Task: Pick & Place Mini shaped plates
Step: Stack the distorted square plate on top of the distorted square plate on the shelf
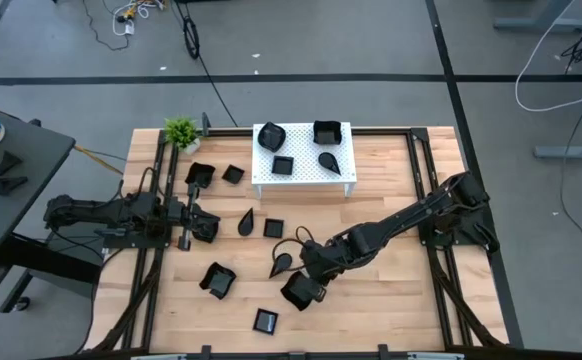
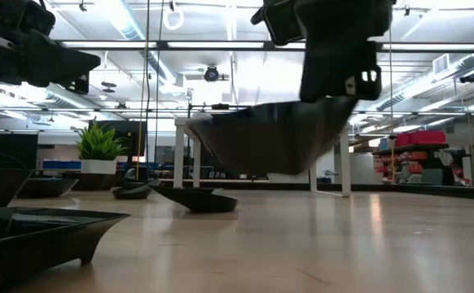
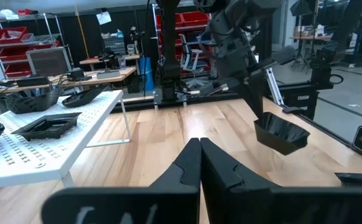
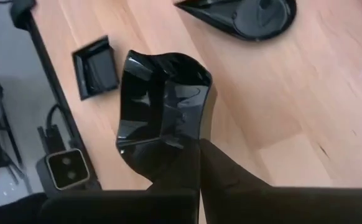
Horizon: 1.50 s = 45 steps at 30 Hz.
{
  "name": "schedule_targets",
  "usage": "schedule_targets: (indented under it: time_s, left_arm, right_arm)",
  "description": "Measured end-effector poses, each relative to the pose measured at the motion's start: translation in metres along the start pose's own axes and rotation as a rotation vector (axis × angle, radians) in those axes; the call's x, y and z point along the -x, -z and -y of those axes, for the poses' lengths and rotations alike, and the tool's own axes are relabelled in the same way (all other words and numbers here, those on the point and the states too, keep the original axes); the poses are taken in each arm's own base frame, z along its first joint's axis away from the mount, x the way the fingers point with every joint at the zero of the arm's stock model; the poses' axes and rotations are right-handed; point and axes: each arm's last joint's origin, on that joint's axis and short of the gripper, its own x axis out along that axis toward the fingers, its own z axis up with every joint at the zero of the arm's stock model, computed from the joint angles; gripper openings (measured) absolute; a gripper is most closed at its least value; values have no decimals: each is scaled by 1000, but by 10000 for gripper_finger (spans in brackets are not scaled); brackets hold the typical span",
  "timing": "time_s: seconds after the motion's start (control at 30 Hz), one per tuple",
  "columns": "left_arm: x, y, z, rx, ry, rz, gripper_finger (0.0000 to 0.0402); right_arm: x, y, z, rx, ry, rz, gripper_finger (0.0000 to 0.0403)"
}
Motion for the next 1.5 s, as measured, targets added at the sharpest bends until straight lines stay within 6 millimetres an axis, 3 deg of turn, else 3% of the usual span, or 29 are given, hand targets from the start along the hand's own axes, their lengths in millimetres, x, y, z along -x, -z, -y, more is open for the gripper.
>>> schedule_targets:
  time_s: [0.57,0.93,1.23,1.5]
  left_arm:
    - [0,0,0,0,0,0,3]
    - [0,0,0,0,0,0,3]
    - [0,0,0,0,0,0,3]
    - [0,0,0,0,0,0,3]
  right_arm:
    - [1,-10,-3,-60,-93,30,0]
    - [4,-30,1,-115,-164,97,0]
    - [2,-21,13,-147,-39,6,0]
    - [-14,-2,33,-162,38,-56,0]
